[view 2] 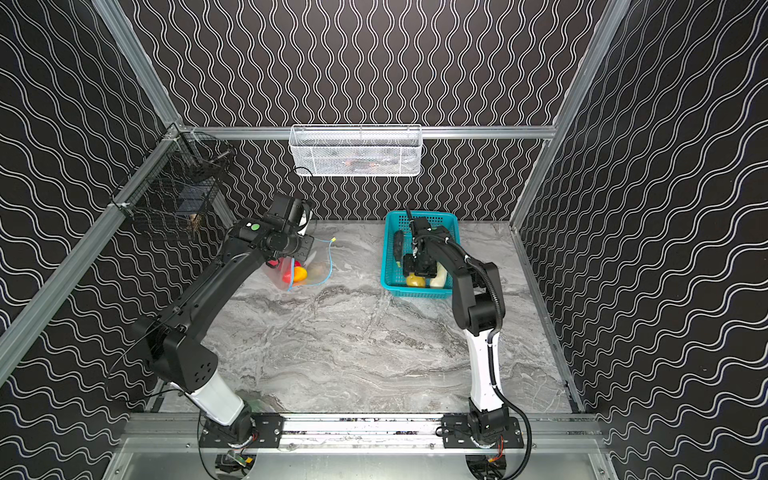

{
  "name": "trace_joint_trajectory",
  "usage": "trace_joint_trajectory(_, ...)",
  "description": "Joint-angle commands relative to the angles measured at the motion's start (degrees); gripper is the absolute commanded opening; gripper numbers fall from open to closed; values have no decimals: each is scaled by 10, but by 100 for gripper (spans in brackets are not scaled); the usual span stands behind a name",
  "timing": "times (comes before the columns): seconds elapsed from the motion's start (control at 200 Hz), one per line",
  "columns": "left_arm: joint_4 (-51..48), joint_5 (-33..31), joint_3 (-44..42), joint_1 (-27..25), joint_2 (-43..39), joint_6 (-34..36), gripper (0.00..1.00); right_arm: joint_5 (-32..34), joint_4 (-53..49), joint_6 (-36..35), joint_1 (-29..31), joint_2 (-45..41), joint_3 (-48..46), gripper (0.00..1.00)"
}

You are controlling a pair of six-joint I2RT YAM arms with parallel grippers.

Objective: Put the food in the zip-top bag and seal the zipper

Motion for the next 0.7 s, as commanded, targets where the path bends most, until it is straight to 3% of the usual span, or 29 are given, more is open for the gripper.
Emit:
trace_joint_trajectory(0.0,5,7,1,1,-1,-8,0,-53,27,44,-10,-20,-9,57)
trace_joint_trajectory(0.53,7,4,0,1,-1,-9,0,-151,193,181,-32,-120,-79,52)
trace_joint_trajectory(0.691,21,13,-25,1,-14,-9,0,-142,215,218,-36,-132,-91,52)
